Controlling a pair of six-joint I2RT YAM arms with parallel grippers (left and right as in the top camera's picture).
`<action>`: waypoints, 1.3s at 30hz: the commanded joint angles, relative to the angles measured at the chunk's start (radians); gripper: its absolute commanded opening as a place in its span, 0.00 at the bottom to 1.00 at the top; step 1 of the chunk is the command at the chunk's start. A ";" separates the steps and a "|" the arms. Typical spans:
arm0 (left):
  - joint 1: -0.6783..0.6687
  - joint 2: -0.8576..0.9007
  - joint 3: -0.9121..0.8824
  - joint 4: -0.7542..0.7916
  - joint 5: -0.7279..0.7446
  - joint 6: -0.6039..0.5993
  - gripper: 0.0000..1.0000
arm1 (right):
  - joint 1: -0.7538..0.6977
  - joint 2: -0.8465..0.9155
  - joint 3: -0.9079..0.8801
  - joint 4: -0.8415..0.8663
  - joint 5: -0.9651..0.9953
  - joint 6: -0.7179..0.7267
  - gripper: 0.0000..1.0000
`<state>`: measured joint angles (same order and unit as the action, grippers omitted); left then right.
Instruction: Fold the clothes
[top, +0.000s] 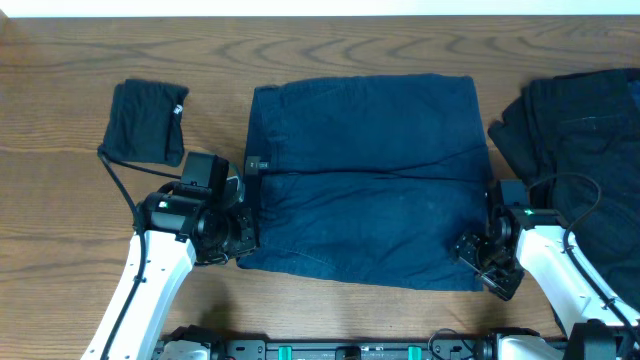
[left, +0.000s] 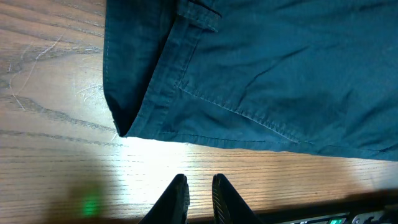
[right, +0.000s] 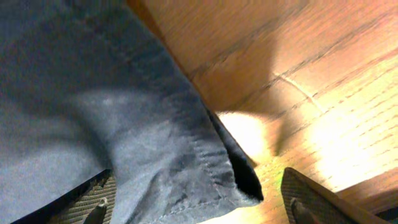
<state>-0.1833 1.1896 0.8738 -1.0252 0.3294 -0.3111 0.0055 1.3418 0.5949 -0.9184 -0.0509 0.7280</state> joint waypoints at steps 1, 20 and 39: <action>0.002 0.000 -0.006 -0.006 -0.009 0.002 0.16 | -0.009 0.007 -0.008 -0.005 0.025 0.032 0.84; 0.002 0.000 -0.006 -0.011 -0.009 0.003 0.17 | -0.009 0.033 -0.059 0.068 -0.016 0.088 0.75; 0.002 0.000 -0.006 -0.013 -0.010 0.003 0.17 | -0.009 0.089 -0.073 0.117 -0.018 0.032 0.32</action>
<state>-0.1833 1.1892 0.8738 -1.0332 0.3294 -0.3111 0.0036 1.3857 0.5678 -0.8196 -0.0784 0.7990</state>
